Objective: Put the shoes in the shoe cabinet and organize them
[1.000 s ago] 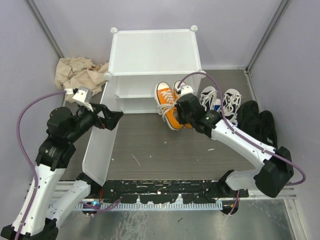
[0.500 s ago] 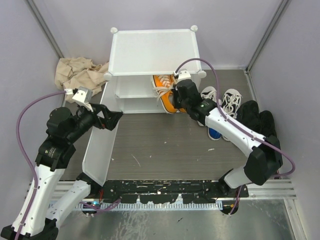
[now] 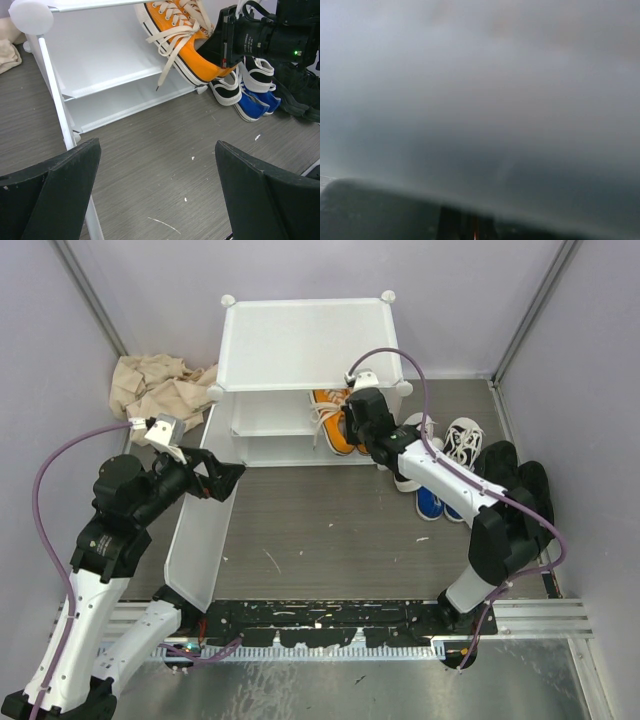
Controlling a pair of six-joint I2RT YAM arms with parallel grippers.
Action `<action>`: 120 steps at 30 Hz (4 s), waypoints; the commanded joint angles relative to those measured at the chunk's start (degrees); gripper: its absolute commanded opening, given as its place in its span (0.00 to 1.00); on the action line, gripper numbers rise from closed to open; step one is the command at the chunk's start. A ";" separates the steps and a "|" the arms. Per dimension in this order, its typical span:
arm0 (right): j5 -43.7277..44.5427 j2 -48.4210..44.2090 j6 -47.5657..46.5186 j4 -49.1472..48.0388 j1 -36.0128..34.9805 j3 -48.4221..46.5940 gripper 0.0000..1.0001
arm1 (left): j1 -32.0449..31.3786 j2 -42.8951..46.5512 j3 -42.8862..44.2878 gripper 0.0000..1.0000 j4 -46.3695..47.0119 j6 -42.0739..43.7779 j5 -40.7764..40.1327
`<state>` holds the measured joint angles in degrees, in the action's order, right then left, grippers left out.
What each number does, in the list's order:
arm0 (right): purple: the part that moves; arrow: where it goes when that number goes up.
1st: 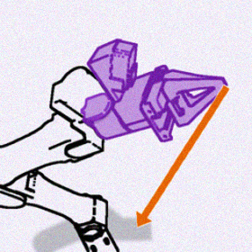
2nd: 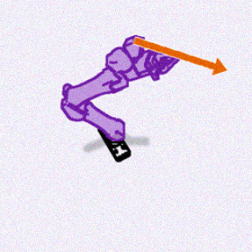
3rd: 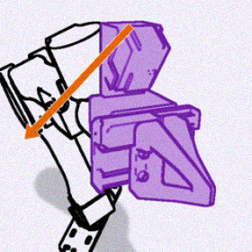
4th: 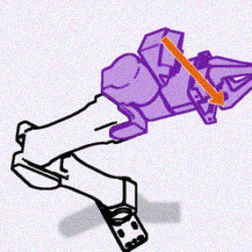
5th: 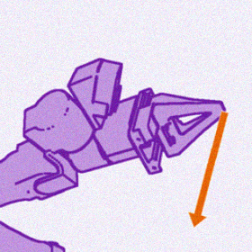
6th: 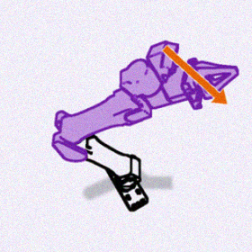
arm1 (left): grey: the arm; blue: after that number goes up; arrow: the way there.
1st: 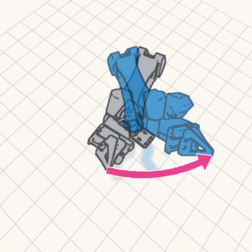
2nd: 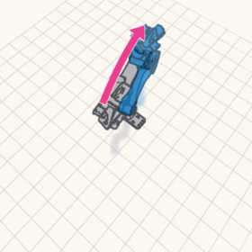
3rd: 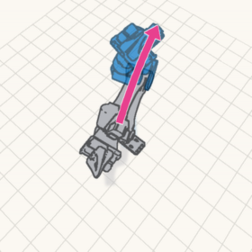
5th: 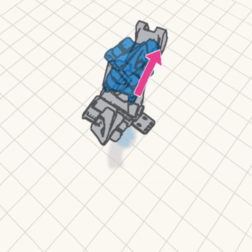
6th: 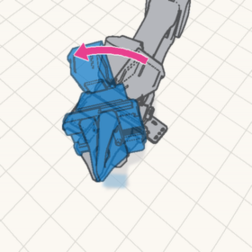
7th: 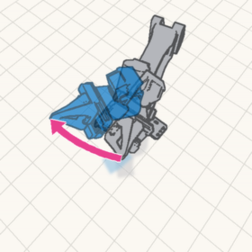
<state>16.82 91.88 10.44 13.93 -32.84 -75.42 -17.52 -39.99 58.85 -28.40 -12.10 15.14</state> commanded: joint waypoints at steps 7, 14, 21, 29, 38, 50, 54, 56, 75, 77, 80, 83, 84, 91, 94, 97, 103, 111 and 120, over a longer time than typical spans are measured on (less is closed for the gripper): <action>1.22 -2.01 -1.58 -14.55 1.18 -6.35 0.41 | 0.01 -0.44 0.21 0.98 -5.80 0.11 -1.46; -1.90 -4.10 -1.82 -14.35 1.20 -6.45 0.57 | -0.01 -0.79 0.14 0.98 -5.70 0.20 -1.52; -3.81 -10.53 -1.15 -13.00 1.24 -2.79 0.84 | 0.02 -0.88 -0.48 0.98 -5.53 0.72 -1.56; -6.71 -19.08 -0.89 -14.15 1.20 4.64 1.00 | 0.02 -1.38 -1.23 0.98 -4.93 1.24 -1.95; -4.97 -20.97 -1.37 -8.26 1.20 8.12 0.99 | 0.01 -1.38 -2.01 0.98 -4.64 1.76 -2.98; -1.55 -17.92 -2.84 -9.46 1.20 11.77 0.75 | 0.00 -1.93 -2.78 0.98 -4.38 1.92 -3.53; 0.06 -15.99 -2.80 -9.54 1.20 11.52 0.65 | 0.01 -1.94 -2.95 0.98 -4.38 2.04 -3.66; 0.83 -15.24 -2.67 -9.74 1.20 11.61 0.64 | 0.03 -1.94 -3.08 0.98 -4.38 2.04 -3.71; 13.80 -11.09 -6.66 -18.46 1.20 13.57 0.01 | -0.01 -1.95 -3.48 0.98 -4.29 2.14 -3.62; 15.03 -11.71 -7.47 -20.84 1.20 13.51 0.01 | -0.06 -1.95 -3.57 0.98 -4.29 2.14 -3.77; 15.52 -12.56 -8.61 -22.90 1.20 12.73 0.01 | -0.04 -1.98 -3.57 0.98 -4.39 2.28 -4.05; 15.22 -11.73 -9.98 -24.12 1.29 11.34 0.01 | 0.00 -2.11 -3.56 0.98 -4.38 2.29 -4.06; 15.26 -11.04 -10.45 -24.50 1.29 10.86 0.01 | -0.05 -2.18 -3.52 0.98 -4.33 2.27 -4.06; 15.45 -5.15 -12.46 -30.06 2.56 9.84 0.01 | 0.02 -2.45 -3.76 0.98 -4.33 2.42 -4.06; 15.43 -3.72 -13.06 -33.02 2.88 10.09 0.01 | 0.00 -2.46 -3.83 0.98 -4.30 2.41 -3.98; 15.32 -2.69 -13.10 -32.73 3.37 8.62 0.01 | 0.01 -2.46 -4.17 0.98 -4.31 2.36 -3.88; 13.35 -2.58 -12.62 -32.84 3.66 7.12 0.01 | -0.05 -2.51 -4.33 0.98 -4.38 2.56 -4.09; 14.10 -1.44 -13.91 -37.49 3.90 7.27 0.01 | -0.04 -3.05 -4.64 0.98 -4.47 2.62 -4.33; 14.31 2.02 -17.02 -44.70 5.46 9.28 0.01 | -0.04 -3.75 -4.78 0.98 -4.48 2.79 -4.50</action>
<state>29.06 93.95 -4.64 -19.31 -28.77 -64.51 -17.65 -41.50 56.64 -23.42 -8.32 13.21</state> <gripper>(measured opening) 0.147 0.980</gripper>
